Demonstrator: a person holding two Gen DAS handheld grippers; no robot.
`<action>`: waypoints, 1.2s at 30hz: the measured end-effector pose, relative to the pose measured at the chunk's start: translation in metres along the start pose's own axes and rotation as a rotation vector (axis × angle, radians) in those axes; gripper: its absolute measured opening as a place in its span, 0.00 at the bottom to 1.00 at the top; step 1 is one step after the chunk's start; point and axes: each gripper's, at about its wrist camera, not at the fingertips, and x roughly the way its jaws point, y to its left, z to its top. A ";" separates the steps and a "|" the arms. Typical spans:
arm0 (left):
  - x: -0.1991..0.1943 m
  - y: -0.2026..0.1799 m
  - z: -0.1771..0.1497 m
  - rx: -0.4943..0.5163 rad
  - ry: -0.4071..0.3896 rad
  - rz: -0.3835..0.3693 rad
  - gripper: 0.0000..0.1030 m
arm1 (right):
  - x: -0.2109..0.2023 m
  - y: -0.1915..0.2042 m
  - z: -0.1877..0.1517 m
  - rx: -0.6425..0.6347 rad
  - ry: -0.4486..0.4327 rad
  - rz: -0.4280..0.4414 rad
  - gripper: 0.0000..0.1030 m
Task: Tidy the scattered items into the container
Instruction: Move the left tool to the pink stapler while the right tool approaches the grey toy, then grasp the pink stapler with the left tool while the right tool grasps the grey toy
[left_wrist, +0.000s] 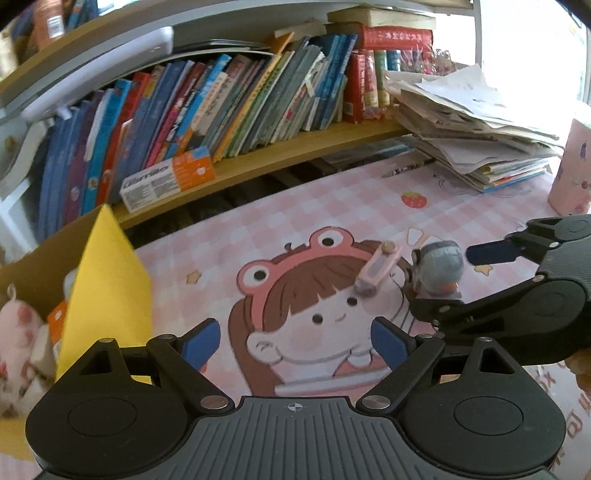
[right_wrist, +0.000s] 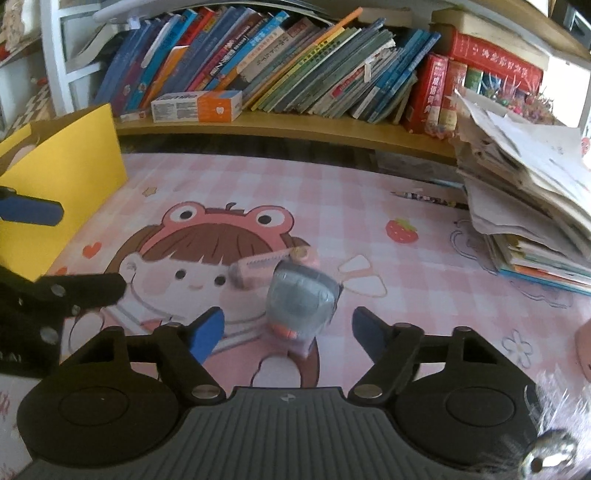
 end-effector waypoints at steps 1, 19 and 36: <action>0.004 -0.001 0.003 0.003 0.003 -0.007 0.88 | 0.003 -0.003 0.001 0.012 0.003 0.003 0.55; 0.078 -0.042 0.031 0.079 0.043 -0.124 0.70 | -0.016 -0.057 -0.024 0.182 0.016 -0.048 0.40; 0.097 -0.049 0.029 0.076 0.074 -0.227 0.27 | -0.016 -0.056 -0.025 0.159 0.015 -0.046 0.40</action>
